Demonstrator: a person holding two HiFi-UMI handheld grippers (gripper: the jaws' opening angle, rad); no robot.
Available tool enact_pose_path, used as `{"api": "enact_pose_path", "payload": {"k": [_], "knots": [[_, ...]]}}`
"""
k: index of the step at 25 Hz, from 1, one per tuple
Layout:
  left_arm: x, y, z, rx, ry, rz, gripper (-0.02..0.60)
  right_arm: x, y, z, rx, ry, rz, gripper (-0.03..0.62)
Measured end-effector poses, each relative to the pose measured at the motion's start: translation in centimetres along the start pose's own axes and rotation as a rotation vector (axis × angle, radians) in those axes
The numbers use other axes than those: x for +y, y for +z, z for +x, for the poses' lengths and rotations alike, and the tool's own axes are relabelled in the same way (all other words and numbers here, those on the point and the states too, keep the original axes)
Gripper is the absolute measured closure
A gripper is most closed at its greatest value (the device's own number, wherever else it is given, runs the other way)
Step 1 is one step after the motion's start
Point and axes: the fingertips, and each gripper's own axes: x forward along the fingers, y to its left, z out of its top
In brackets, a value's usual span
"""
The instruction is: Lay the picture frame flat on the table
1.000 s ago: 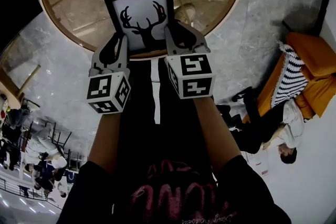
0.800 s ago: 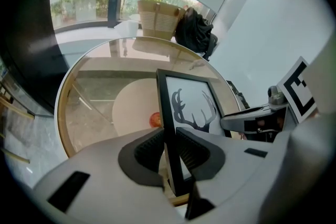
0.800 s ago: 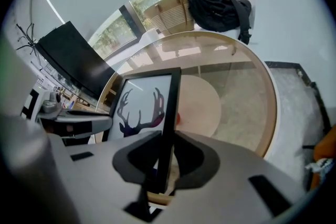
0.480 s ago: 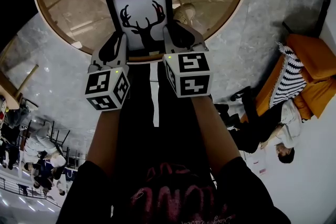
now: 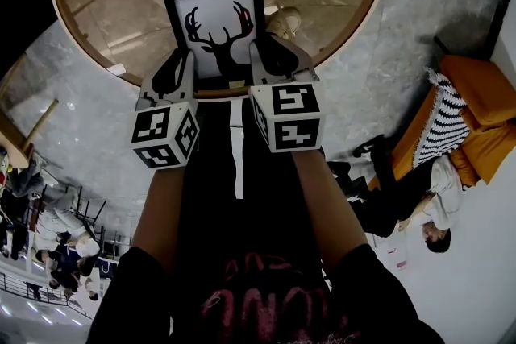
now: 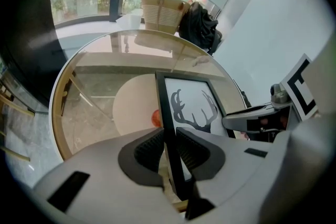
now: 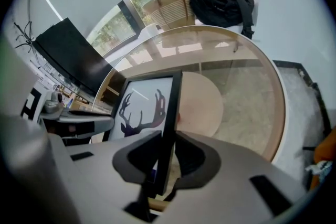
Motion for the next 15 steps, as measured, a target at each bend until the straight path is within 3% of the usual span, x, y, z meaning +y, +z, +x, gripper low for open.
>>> {"api": "enact_pose_path", "payload": {"k": [15], "knots": [[-0.15, -0.52, -0.1, -0.005, 0.005, 0.007, 0.506, -0.1, 0.38, -0.4, -0.059, 0.002, -0.02, 0.493]]}}
